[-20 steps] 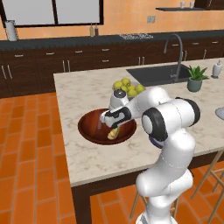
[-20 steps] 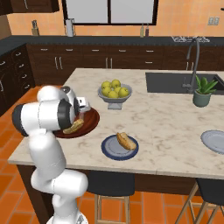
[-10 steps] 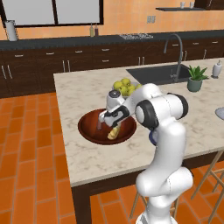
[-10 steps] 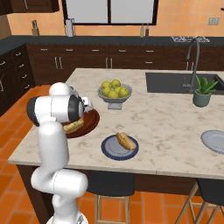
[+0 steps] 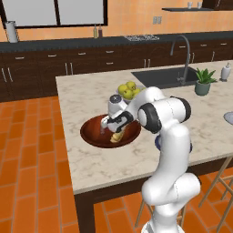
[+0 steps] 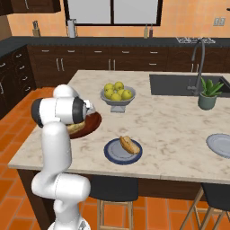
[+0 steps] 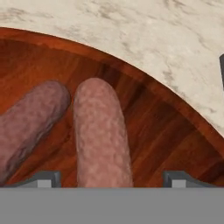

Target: Place one bun and one sausage from the bowl on each plate.

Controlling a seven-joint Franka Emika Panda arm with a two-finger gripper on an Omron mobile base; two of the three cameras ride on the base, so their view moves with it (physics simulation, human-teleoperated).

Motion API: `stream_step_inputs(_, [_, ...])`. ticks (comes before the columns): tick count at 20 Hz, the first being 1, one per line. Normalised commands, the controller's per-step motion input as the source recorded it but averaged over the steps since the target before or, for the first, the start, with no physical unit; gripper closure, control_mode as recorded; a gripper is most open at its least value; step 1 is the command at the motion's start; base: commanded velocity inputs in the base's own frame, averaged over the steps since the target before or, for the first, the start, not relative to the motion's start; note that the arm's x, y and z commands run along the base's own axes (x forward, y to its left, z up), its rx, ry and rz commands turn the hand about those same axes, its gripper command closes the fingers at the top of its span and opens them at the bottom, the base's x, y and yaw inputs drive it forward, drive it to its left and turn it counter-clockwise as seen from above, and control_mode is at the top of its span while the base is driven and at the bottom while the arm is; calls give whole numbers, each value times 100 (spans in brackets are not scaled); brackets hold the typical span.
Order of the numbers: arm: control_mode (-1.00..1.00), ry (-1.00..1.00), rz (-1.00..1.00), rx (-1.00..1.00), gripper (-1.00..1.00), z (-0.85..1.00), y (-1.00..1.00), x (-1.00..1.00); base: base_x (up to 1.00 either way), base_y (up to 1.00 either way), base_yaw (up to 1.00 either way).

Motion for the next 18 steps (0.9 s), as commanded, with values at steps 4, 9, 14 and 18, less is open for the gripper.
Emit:
stream_step_inputs(4, [-100,0,0,0,100,0,-10,0,0,0,0])
stream_step_inputs(9, [-100,-1,0,0,100,35,-9,0,0,0,0])
stream_step_inputs(14, [-100,12,-2,0,100,100,-5,-4,0,0,0])
stream_step_inputs(18, [-100,6,12,6,100,86,-73,-79,0,0,0])
